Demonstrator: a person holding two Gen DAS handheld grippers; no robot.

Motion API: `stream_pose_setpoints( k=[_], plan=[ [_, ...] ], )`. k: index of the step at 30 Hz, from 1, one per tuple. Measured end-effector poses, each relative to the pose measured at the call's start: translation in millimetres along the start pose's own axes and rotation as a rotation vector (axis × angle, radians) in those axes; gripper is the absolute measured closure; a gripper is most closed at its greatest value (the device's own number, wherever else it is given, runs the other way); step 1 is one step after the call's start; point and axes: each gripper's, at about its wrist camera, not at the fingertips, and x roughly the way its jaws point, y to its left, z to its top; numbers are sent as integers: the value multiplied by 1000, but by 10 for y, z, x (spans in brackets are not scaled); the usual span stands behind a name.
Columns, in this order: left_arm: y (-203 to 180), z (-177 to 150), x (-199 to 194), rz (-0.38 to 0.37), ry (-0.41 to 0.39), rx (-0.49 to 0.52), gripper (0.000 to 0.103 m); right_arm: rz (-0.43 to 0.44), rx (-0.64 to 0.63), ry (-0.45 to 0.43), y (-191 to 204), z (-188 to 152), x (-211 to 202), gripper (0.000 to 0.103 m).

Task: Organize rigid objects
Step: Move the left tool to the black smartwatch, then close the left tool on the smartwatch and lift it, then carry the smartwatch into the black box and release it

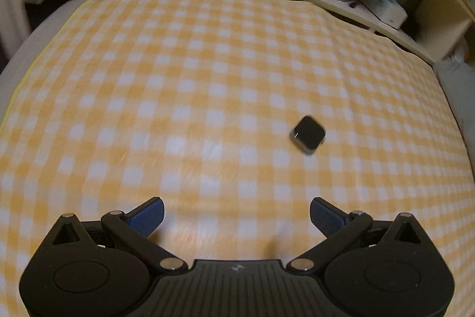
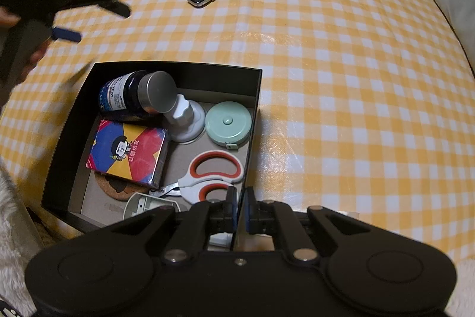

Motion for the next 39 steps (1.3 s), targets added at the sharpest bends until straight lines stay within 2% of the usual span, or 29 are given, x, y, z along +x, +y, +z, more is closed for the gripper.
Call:
stream_pose_setpoints(
  k=[5,9,12,17,21,24,26,28,39],
  plan=[
    [-234,183,309,-14,-26,60,0,-1,-1,0,1,1,1,98],
    [-436,272,528,-27,-57,154,0,-4,-7,0,-4,-8,15,97],
    [-566,318,649,-73,-78,209,1,0,-1,2,-5,-4,18,98],
    [-756,351,886,-73,-56,274,22,7,7,11,-27,30,36,97],
    [-843,316,974,-37,-71,347,26,5,2,15,-27,51,42,97],
    [-892,293,995,-15,-84,408,35,6,3,16,-28,46,44,97],
    [-884,336,1004,-25,-91,401,53,5,1,16,-28,41,45,97],
    [-854,347,988,-35,-86,392,62,6,2,16,-30,42,45,97],
    [-785,241,744,-55,-70,336,62,6,3,17,-24,42,51,97]
  ],
)
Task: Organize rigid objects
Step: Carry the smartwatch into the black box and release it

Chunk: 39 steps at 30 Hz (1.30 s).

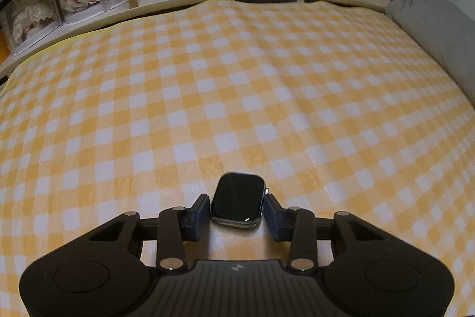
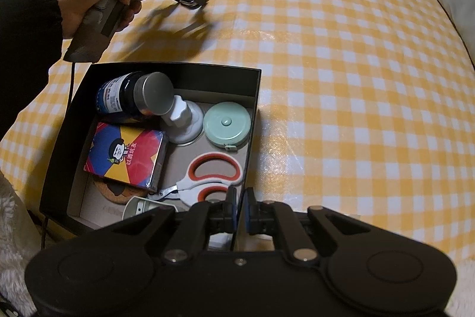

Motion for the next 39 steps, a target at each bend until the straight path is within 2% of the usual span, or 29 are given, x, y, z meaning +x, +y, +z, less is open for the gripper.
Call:
stream_pose_setpoints(
  k=[3,13,21,29,33,34,35,36,38,39],
  plan=[
    [17,-83,-224,-27,-23,-21,63,4,2,2,-3,8,8,97],
    [-52,-374,-1097,-62,-18,-3,65,4,1,2,-9,5,0,97],
    [-215,-770,-1751,-123,0,18,65,1,-6,-1,-6,0,-8,97],
    [-359,-933,-2191,-155,-16,30,66,0,-7,-3,6,-16,-36,97],
    [-425,-1027,-2291,-172,12,41,67,1,-7,-4,7,-24,-40,97],
    [-445,-1058,-2299,-178,25,40,75,0,-8,-4,6,-22,-33,97],
    [-457,-1091,-2305,-191,44,42,93,0,-8,-4,8,-17,-38,97],
    [-467,-1121,-2301,-204,66,32,92,-1,-9,-4,9,-18,-52,98],
    [-488,-1198,-2289,-214,104,25,103,-1,-10,-5,12,-22,-57,97],
    [-514,-1247,-2283,-214,125,40,103,-2,-10,-4,11,-18,-62,97]
  ],
)
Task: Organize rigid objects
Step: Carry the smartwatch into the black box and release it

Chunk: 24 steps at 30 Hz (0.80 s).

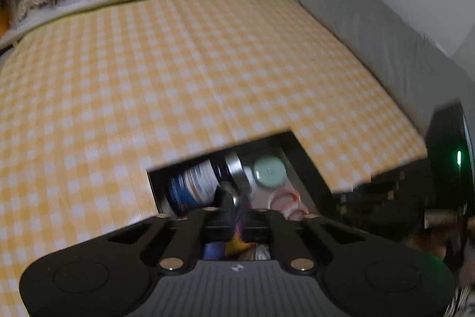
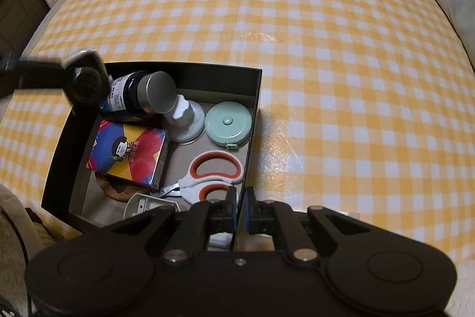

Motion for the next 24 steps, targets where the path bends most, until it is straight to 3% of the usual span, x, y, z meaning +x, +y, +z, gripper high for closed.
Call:
stream_pose_setpoints(
  k=[6,19,21,23,24],
  plan=[
    [-23,-209,41,-7,59,19,103,-1,0,-2,1,1,-6,97],
    [-1,-338,283,13,170,17,102,0,1,-1,5,-6,-8,97],
    [10,-350,296,20,177,11,97,0,1,-1,7,-8,-7,97],
    [34,-356,301,27,180,-7,71,-1,0,-1,7,-8,-7,98],
    [44,-359,299,34,180,-13,64,-1,1,-1,7,-8,-8,97]
  ],
)
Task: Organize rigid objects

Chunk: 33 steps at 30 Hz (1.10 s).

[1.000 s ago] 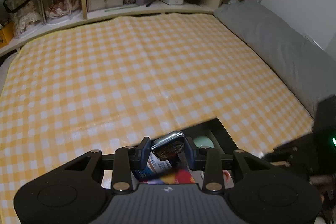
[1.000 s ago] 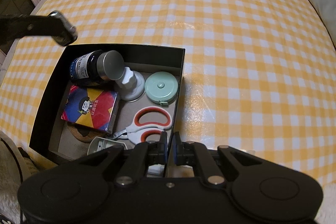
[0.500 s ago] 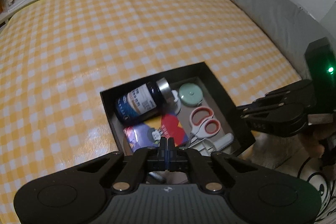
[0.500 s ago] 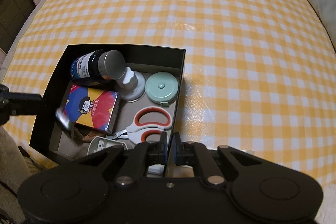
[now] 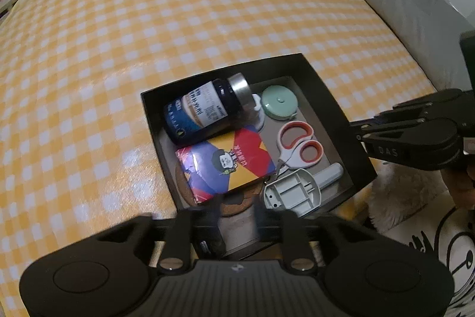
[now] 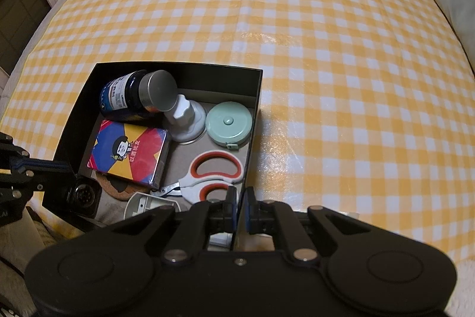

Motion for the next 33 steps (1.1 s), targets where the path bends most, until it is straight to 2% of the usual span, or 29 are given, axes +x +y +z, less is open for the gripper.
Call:
stream_pose_setpoints(
  k=[2,3,5,8,14,20,24,27,33],
  plan=[
    [0,-8,-6,22,-5,-2,45,0,0,0,0,0,1,97],
    [-2,-12,-10,34,-7,-4,39,0,0,0,1,-1,0,97],
    [-3,-23,-14,46,-8,-12,21,0,0,0,0,-1,1,97],
    [-17,-40,-23,55,-2,-34,12,0,0,0,0,-2,-4,97],
    [-71,-76,-49,74,3,-68,4,0,0,0,2,0,-1,97],
    [-158,-134,-127,91,-20,-67,1,-1,0,0,7,0,10,97],
    [-162,-160,-248,105,-67,-82,0,-2,0,-1,9,-2,10,97],
    [-134,-162,-358,113,-108,-140,0,-3,2,-9,10,-4,-6,97],
    [-203,-224,-591,171,-196,-174,0,26,6,-90,13,-27,-305,93]
  ],
)
